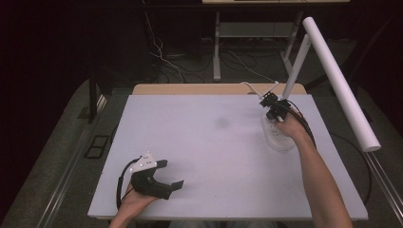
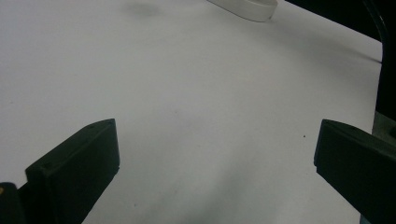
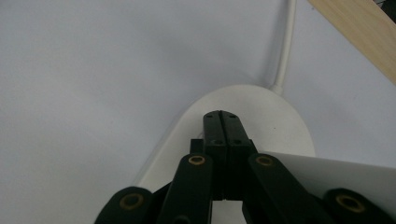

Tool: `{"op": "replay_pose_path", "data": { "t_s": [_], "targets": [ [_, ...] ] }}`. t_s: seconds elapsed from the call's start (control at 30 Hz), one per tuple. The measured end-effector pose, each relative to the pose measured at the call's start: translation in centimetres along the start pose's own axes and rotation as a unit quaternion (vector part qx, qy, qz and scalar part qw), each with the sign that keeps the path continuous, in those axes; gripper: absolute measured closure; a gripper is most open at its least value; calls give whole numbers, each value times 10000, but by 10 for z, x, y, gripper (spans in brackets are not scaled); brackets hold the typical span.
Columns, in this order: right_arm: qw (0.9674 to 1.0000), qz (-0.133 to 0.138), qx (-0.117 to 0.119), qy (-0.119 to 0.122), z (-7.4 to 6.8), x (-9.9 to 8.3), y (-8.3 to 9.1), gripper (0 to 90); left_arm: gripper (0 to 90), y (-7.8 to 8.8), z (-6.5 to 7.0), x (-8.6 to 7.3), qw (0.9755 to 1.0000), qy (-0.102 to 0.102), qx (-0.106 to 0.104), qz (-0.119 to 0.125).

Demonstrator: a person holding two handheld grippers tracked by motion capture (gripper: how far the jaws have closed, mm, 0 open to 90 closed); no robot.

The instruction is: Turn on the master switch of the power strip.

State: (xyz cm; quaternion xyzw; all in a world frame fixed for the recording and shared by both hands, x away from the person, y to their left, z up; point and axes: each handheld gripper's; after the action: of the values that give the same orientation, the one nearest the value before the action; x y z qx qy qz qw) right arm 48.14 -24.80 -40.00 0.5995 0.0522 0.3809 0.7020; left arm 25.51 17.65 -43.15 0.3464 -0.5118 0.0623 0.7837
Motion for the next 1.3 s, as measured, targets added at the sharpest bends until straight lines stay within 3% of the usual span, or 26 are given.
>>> {"op": "replay_pose_path", "data": {
  "t_s": [0.73, 1.0, 1.07, 1.1, 1.13, 1.17, 1.3],
  "targets": [
    [9990, 449, 70, -35, -6, 0, 33, 898, 0, -1, 0, 1, 10000, 20, -2, 21],
    [9967, 761, 273, -75, -15, -2, 51, 879, 0, -1, 0, 1, 10000, 6, -3, 10],
    [9943, 943, 481, -139, -20, -5, 58, 748, 0, -1, 0, 1, 10000, -15, -4, 13],
    [9943, 943, 481, -139, -20, -5, 58, 748, 0, -1, 0, 1, 10000, -15, -4, 13],
    [9927, 1065, 552, -151, -23, -8, 62, 653, 0, -1, 0, 1, 10000, -3, -5, 13],
    [9927, 1065, 552, -151, -23, -8, 62, 653, 0, -1, 1, 1, 10000, 0, -5, 14],
    [9887, 1256, 735, -347, -27, -14, 72, 467, 0, -1, 0, 1, 10000, -1, -2, 11]
  ]
}}
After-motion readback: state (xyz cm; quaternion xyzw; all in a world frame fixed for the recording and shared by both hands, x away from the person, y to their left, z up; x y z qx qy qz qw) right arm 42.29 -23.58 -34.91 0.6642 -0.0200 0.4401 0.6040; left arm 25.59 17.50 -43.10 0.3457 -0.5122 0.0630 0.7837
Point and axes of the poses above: each handheld gripper's, and its own axes: y roughly backward along the jaws, x roughly out of its top, z roughly to its right, and after that the axes turned 1 degree about y, right-handed
